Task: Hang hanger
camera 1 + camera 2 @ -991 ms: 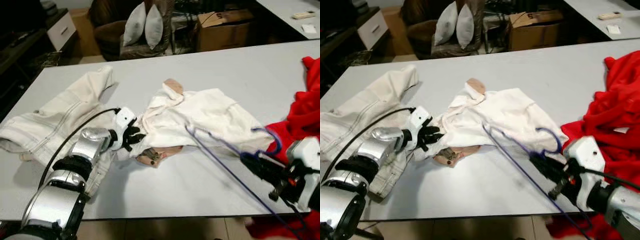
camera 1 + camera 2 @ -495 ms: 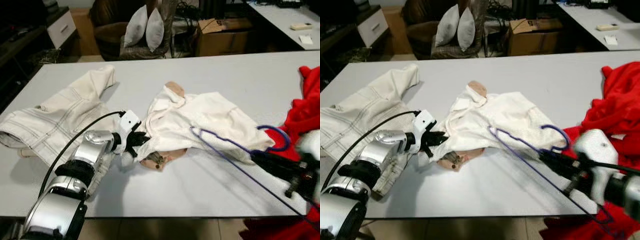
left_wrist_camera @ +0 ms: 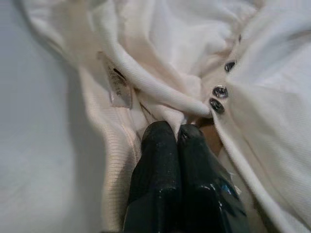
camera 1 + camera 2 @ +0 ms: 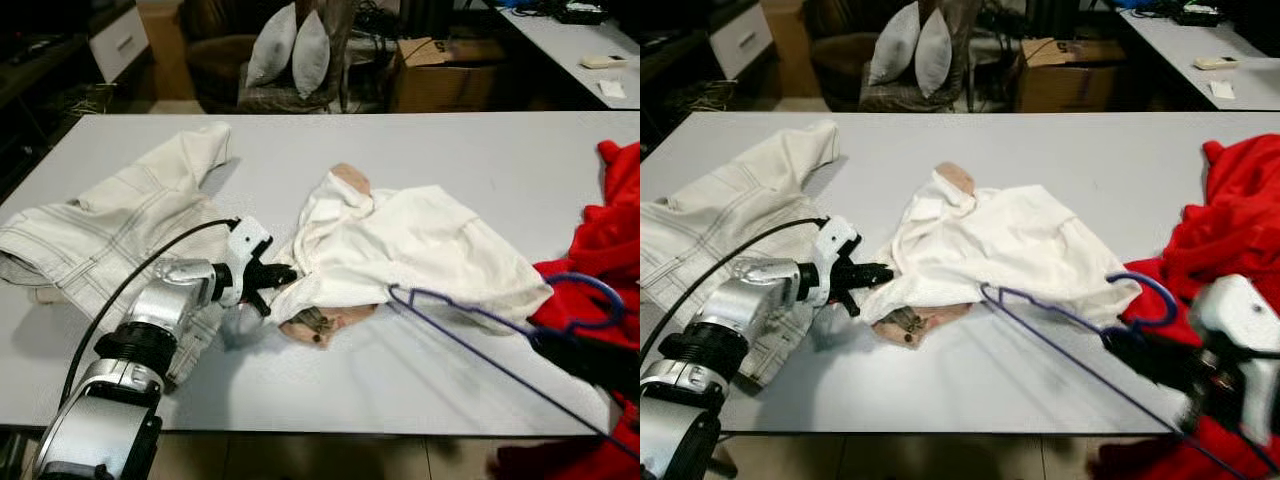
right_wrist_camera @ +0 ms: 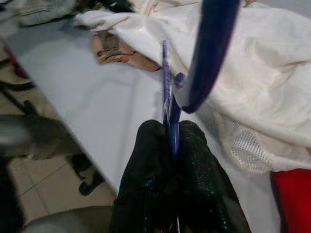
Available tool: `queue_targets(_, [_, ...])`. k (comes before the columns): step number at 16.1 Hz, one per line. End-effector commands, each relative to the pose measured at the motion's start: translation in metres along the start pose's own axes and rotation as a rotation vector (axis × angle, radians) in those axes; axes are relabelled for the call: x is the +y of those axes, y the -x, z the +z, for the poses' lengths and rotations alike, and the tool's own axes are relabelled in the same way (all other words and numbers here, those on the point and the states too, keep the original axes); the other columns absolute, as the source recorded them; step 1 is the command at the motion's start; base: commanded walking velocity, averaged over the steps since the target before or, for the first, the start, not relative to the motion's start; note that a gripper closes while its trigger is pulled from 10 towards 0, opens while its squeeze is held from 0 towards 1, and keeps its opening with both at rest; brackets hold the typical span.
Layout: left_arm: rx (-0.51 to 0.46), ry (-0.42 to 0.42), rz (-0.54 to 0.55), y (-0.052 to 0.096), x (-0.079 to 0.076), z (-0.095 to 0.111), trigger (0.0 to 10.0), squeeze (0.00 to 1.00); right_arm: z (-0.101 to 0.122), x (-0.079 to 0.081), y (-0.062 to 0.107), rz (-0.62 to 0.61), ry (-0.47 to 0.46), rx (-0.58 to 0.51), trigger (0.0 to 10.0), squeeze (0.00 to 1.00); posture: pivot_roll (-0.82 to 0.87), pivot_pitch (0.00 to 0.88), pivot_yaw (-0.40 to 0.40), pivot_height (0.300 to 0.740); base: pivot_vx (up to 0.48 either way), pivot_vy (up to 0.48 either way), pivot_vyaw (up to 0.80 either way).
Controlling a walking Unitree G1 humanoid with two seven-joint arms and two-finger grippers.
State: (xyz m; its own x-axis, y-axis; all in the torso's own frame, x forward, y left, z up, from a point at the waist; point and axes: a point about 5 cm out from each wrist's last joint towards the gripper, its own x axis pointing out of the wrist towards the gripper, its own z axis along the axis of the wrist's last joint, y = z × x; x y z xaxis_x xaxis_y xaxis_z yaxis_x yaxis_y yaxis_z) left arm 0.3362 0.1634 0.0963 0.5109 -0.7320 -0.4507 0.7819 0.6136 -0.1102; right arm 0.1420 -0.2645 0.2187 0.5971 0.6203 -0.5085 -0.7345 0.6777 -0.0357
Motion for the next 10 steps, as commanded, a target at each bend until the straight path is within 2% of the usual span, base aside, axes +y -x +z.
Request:
queue_targets(1, [-0.055,0.015,0.003,0.006,0.004,0.014,0.0,0.00,0.008,0.003,0.006,0.021,0.033,-0.006,10.0,0.00,-0.03,0.000,0.036,0.740,0.000,0.000,0.00])
queue_targets(3, [-0.096,0.043,-0.064,0.006,-0.002,0.021,0.0,0.00,0.008,0.004,0.007,0.036,0.031,0.012,10.0,0.00,-0.03,0.000,0.039,0.740,0.000,0.000,0.00])
queue_targets(5, [-0.130,0.054,-0.230,0.008,-0.016,0.030,0.0,0.00,-0.001,0.007,-0.005,0.043,0.025,0.079,10.0,0.00,-0.04,0.000,0.041,0.740,0.000,0.000,0.00])
queue_targets(7, [-0.310,0.122,-0.215,0.013,-0.012,0.057,0.0,0.00,-0.011,0.002,-0.017,-0.010,0.058,0.142,10.0,0.00,-0.03,0.000,0.037,0.740,0.000,0.000,0.00])
queue_targets(10, [-0.536,0.207,-0.207,0.031,-0.002,0.095,0.0,0.00,-0.007,-0.025,-0.030,-0.182,0.129,0.093,10.0,0.00,-0.03,0.000,0.038,0.740,0.000,0.000,0.00])
